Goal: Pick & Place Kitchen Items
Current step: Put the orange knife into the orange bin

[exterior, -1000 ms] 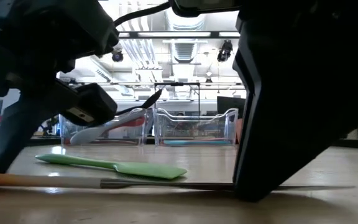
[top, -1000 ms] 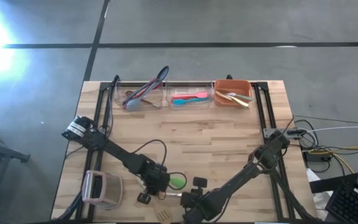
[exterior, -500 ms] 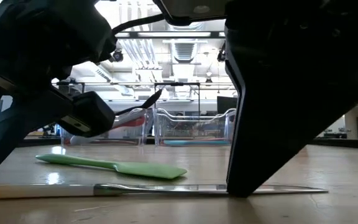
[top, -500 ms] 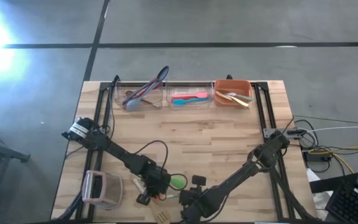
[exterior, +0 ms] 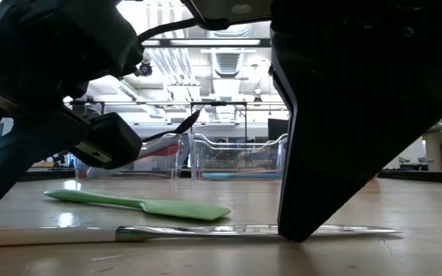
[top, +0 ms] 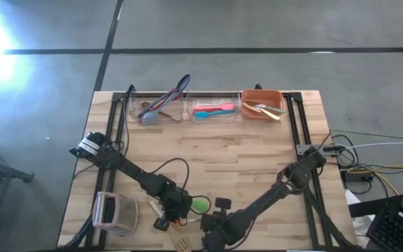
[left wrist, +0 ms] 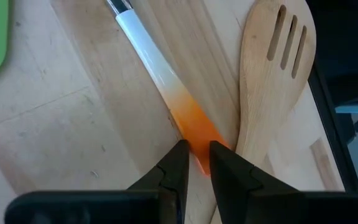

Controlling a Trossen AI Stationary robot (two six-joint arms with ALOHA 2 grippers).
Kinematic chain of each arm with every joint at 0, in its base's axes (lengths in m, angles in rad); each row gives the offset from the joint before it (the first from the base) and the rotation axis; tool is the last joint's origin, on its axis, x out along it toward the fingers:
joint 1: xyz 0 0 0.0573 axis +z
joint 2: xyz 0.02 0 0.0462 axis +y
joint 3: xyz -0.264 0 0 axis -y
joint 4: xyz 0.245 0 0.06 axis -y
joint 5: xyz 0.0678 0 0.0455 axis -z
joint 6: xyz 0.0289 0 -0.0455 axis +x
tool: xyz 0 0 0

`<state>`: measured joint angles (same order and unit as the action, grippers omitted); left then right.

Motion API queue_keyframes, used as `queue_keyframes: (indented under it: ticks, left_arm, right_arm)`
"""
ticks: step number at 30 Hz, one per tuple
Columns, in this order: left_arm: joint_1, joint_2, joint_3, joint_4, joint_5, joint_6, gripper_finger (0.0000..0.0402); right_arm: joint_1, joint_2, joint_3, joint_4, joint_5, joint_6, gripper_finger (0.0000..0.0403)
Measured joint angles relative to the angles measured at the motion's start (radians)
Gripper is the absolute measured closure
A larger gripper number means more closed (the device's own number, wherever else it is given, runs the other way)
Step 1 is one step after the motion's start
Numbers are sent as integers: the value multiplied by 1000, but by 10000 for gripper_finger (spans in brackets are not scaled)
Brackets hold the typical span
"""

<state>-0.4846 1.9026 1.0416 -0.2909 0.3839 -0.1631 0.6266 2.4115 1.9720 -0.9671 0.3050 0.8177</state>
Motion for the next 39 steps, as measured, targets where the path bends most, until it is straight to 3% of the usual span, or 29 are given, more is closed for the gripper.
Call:
queue_keyframes:
  ticks: [9, 16, 24, 39]
  left_arm:
    - [4, -8, 27, -35, -8, -47, 333]
    - [-8, -8, 83, -104, -45, -84, 262]
    - [-17, -10, 99, -110, -129, -183, 193]
    - [-69, -10, 99, -93, -288, -409, 191]
  right_arm:
    - [-2, 2, 9, -4, 7, -1, 252]
    - [-2, 2, 10, -4, 9, -2, 197]
    - [-2, 0, 8, -4, 12, -2, 188]
    - [-5, -1, 3, -30, 35, 2, 193]
